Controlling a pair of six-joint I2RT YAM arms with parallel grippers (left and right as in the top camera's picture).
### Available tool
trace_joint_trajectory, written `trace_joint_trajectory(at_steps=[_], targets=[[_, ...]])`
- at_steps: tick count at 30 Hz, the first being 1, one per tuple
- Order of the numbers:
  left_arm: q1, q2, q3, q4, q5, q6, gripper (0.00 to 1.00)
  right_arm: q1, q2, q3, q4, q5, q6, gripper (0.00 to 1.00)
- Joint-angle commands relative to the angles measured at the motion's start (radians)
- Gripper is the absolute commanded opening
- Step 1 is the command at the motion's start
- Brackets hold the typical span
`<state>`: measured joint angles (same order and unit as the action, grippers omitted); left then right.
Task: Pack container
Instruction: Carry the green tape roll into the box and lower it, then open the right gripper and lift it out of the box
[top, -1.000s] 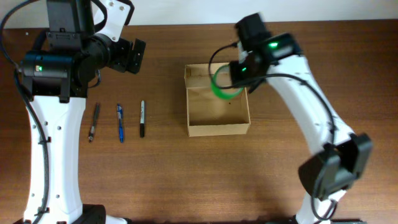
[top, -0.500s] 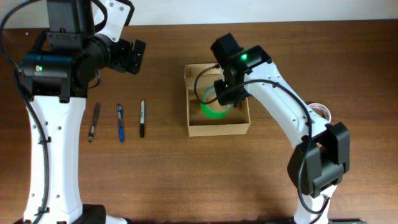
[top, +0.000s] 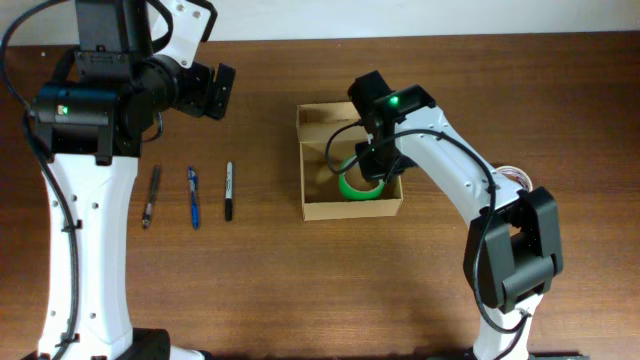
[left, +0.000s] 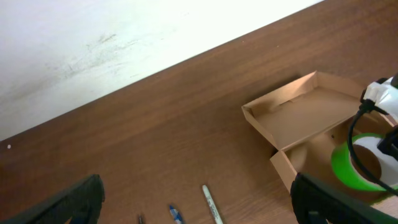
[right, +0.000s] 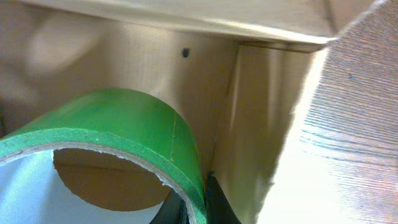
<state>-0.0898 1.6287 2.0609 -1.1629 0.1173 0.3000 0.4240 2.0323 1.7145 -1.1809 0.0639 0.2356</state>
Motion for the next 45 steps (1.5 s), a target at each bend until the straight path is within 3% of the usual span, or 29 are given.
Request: trace_joint_trajectory(at_steps=[1, 5, 7, 9, 12, 17, 24, 27, 31, 36, 40, 45], targets=[[-0.002, -0.019, 0.013, -0.002, 0.018, 0.016, 0.97, -0.012, -0.005, 0.000, -0.002, 0.019, 0.008, 0.04], [-0.002, -0.019, 0.013, -0.002, 0.018, 0.016, 0.97, -0.012, -0.005, 0.000, -0.001, 0.019, 0.008, 0.06], [-0.002, -0.019, 0.013, -0.001, 0.018, 0.016, 0.98, -0.012, -0.005, 0.000, -0.001, 0.019, 0.008, 0.22], [-0.002, -0.019, 0.013, -0.001, 0.018, 0.016, 1.00, -0.012, -0.005, 0.000, -0.001, 0.019, 0.008, 0.31], [-0.002, -0.019, 0.013, -0.001, 0.018, 0.016, 1.00, -0.012, -0.005, 0.000, -0.001, 0.018, 0.008, 0.37], [-0.002, -0.019, 0.013, 0.000, 0.018, 0.017, 1.00, -0.012, -0.013, 0.037, -0.015, 0.015, 0.008, 0.38], [-0.002, -0.019, 0.013, 0.003, 0.018, 0.025, 1.00, -0.014, -0.074, 0.484, -0.153, 0.040, -0.016, 0.38], [-0.002, -0.019, 0.013, -0.002, 0.017, 0.025, 1.00, -0.040, -0.074, 0.692, -0.241, 0.157, -0.026, 0.37], [-0.001, -0.019, 0.013, -0.001, 0.017, 0.031, 1.00, -0.158, -0.074, 0.814, -0.364, 0.264, -0.018, 0.37], [-0.001, -0.019, 0.013, 0.001, 0.016, 0.031, 0.99, -0.437, -0.074, 0.832, -0.515, 0.256, 0.013, 0.40], [-0.001, -0.019, 0.013, 0.000, -0.005, 0.040, 0.99, -0.654, -0.077, 0.802, -0.518, 0.082, -0.003, 0.41], [-0.001, -0.019, 0.013, -0.011, -0.038, 0.056, 0.99, -0.792, -0.082, 0.698, -0.518, 0.003, -0.012, 0.45]])
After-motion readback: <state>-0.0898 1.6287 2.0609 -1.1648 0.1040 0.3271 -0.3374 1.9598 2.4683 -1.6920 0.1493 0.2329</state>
